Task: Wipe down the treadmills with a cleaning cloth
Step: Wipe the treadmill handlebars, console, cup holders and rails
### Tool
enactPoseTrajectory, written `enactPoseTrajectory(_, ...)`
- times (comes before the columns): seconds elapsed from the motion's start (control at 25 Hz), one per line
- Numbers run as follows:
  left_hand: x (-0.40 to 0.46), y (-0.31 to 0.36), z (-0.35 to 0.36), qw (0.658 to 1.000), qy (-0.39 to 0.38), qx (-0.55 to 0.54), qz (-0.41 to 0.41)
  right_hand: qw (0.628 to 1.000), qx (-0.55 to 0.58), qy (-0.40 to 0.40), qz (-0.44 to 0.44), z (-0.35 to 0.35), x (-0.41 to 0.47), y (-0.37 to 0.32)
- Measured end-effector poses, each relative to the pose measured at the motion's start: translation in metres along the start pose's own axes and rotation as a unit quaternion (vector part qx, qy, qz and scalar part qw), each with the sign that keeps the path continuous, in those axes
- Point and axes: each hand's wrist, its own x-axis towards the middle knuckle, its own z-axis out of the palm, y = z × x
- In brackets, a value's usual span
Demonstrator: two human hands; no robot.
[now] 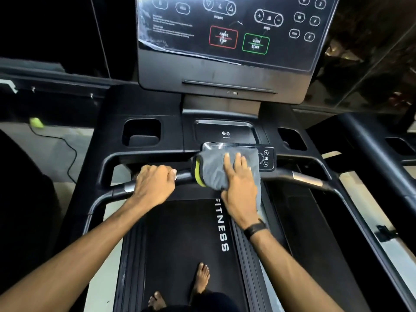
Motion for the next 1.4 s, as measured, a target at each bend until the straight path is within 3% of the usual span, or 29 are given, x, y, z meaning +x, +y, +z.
enactPoseTrajectory(0.12, 0.003, -0.003, 0.001, 1.0, -0.004, 0.003, 0.007, 1.0, -0.01, 0.016, -0.015, 0.003, -0.004, 0.02)
enactPoseTrajectory(0.28, 0.0, -0.003, -0.003, 1.0, -0.003, -0.003, 0.011, 0.991, 0.037, 0.044, 0.125, -0.03, 0.028, 0.066)
enactPoseTrajectory(0.4, 0.001, -0.001, 0.002, 1.0, 0.012, 0.009, 0.014, 0.977, 0.035, 0.054, 0.201, -0.031, 0.028, 0.054)
enactPoseTrajectory(0.48, 0.003, 0.001, 0.004, 1.0, 0.011, 0.017, 0.02, 0.985, 0.009, 0.055, 0.163, -0.013, 0.023, 0.009)
enactPoseTrajectory(0.6, 0.006, -0.005, 0.001, 0.999, -0.003, 0.041, 0.023, 0.999, -0.013, 0.037, 0.033, 0.016, 0.016, -0.048)
enactPoseTrajectory(0.72, 0.007, -0.008, -0.005, 0.999, -0.012, 0.024, 0.033, 0.999, -0.005, 0.037, -0.021, 0.009, 0.017, -0.013)
enactPoseTrajectory(0.8, 0.008, -0.008, -0.006, 1.0, -0.01, 0.01, 0.025, 0.997, 0.013, 0.06, 0.038, -0.004, 0.018, 0.043)
enactPoseTrajectory(0.88, 0.009, -0.005, -0.003, 1.0, 0.0, 0.014, 0.022, 0.983, 0.055, 0.069, 0.164, -0.024, 0.022, 0.1)
enactPoseTrajectory(1.0, 0.008, -0.004, 0.001, 0.999, 0.002, 0.031, 0.011, 0.96, 0.098, 0.067, 0.252, -0.035, 0.026, 0.124)
enactPoseTrajectory(1.12, 0.006, -0.003, 0.003, 0.999, 0.009, 0.039, 0.009, 0.975, 0.019, 0.066, 0.213, -0.018, 0.014, 0.084)
enactPoseTrajectory(1.2, 0.006, -0.003, 0.006, 0.999, 0.016, 0.041, 0.004, 0.988, -0.029, 0.056, 0.141, 0.001, 0.005, 0.034)
enactPoseTrajectory(1.32, 0.006, -0.005, 0.005, 0.999, 0.009, 0.054, -0.002, 1.0, -0.029, 0.004, 0.006, 0.023, -0.005, -0.039)
enactPoseTrajectory(1.4, 0.005, -0.006, 0.002, 0.999, 0.002, 0.044, 0.0, 0.999, -0.024, -0.007, -0.039, 0.025, -0.004, -0.057)
